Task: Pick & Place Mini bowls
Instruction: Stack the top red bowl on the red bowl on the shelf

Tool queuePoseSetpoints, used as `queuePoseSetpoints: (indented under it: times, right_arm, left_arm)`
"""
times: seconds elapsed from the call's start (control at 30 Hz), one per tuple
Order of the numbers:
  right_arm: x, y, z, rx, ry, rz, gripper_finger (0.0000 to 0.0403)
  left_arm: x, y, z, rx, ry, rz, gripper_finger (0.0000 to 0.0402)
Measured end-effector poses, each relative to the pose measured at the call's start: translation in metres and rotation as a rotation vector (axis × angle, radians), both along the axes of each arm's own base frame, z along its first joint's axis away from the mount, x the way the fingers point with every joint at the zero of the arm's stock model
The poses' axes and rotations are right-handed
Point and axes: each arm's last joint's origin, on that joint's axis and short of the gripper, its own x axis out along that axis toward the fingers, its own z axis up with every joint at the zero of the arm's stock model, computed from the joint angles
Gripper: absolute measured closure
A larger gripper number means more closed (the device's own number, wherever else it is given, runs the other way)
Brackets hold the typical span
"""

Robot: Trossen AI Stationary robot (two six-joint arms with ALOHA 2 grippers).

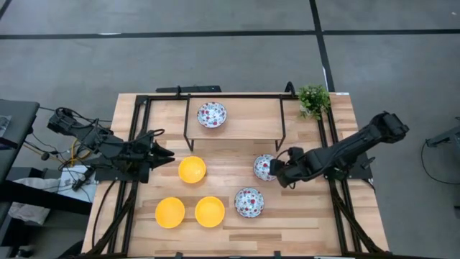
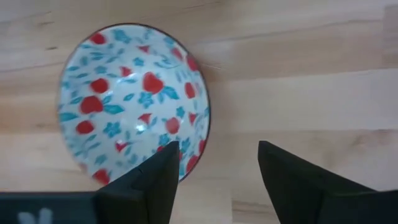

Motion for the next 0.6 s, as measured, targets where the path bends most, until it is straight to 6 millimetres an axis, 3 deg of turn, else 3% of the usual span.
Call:
queuePoseSetpoints:
  times: [0.6]
  right_arm:
    - [0.005,-0.008,-0.03,-0.049,-0.055,-0.114,0.0214]
  left_arm:
    - [0.0,-0.001,0.0,-0.009,0.006,-0.035,0.0309]
